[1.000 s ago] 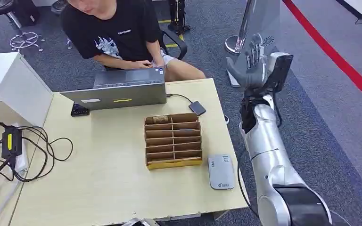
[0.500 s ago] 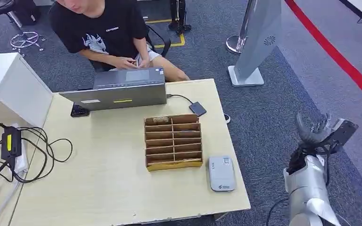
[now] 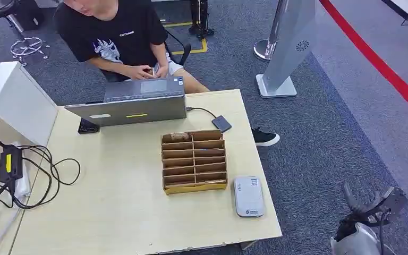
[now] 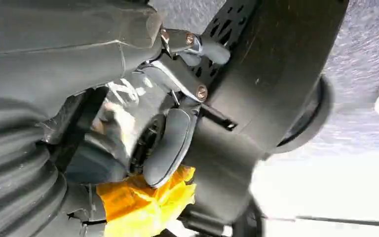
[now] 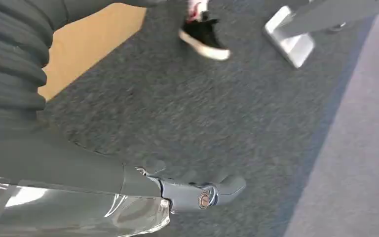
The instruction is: Pass the card to the sensor for recognition and then transmit it.
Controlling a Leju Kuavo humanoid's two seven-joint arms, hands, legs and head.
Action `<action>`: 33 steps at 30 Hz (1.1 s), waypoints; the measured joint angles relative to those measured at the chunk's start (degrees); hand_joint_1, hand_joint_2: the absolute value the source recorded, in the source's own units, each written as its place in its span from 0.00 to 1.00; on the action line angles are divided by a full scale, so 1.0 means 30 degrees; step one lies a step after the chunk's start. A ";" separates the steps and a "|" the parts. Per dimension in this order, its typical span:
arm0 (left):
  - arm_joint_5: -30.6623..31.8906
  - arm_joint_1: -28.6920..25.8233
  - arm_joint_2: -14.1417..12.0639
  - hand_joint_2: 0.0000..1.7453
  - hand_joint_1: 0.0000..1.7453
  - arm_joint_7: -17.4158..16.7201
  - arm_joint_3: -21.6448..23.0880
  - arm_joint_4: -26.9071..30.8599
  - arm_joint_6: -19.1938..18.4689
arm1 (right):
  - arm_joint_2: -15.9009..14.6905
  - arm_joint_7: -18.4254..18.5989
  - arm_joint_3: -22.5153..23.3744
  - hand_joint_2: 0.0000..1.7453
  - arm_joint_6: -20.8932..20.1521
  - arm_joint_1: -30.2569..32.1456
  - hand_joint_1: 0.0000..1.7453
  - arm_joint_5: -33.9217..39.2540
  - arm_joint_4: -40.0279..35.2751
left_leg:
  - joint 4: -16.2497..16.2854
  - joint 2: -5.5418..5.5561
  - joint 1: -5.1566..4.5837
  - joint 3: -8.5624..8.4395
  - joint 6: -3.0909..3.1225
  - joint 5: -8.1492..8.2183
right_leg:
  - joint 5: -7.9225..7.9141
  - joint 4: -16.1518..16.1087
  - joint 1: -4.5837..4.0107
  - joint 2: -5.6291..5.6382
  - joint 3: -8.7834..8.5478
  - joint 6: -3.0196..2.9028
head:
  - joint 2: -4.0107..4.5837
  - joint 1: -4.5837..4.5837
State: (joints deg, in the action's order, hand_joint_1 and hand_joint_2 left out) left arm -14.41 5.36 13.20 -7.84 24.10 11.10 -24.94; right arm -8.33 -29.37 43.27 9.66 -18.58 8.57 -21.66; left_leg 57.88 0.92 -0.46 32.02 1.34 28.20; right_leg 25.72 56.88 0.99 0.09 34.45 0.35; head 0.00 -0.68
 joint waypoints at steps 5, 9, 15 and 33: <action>-0.2937 -0.0392 0.0335 1.00 0.00 -0.0038 -0.2783 0.0000 0.2016 | -0.0045 0.0867 0.0511 1.00 -0.0438 0.1572 0.00 -0.0051 0.0862 | -0.0001 0.0055 0.0001 -0.0028 0.0014 0.0038 | 0.0077 -0.0004 -0.0011 -0.0070 -0.0068 0.0020 | 0.0000 -0.0007; -0.4577 -0.0447 0.0851 1.00 0.00 0.0473 -0.4772 0.0000 0.4748 | -0.0015 0.2398 0.0722 1.00 -0.0991 0.3064 0.00 -0.0523 0.1625 | -0.0007 0.0055 0.0003 -0.0033 0.0014 0.0070 | 0.0099 -0.0004 -0.0013 -0.0073 -0.0077 0.0007 | 0.0000 0.0000; -0.6436 -0.0567 0.1086 1.00 0.00 0.0634 -0.6189 0.0000 0.6885 | 0.0502 0.5585 0.0657 1.00 -0.0955 0.4580 0.00 -0.1894 0.2551 | -0.0018 0.0024 0.0008 -0.0060 0.0013 0.0097 | 0.0125 0.0000 -0.0010 -0.0048 -0.0093 -0.0007 | 0.0000 -0.0015; -1.1938 -0.0488 0.1093 1.00 0.00 0.0655 -0.4979 0.0000 0.9247 | 0.1880 0.7438 0.0504 1.00 0.0007 0.4976 0.00 -0.3228 0.3178 | -0.0017 0.0009 0.0006 -0.0082 0.0013 0.0097 | 0.0128 -0.0001 -0.0011 -0.0037 -0.0112 -0.0008 | 0.0000 -0.0015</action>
State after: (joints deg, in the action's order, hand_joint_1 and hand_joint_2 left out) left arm -50.23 3.90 16.48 -5.88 9.16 11.10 2.80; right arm -2.69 -7.06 44.78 9.68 -3.65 -1.12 -12.13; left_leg 57.82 0.95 -0.45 31.77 1.37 28.49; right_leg 26.10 56.88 0.96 -0.02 34.12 0.33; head 0.00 -0.72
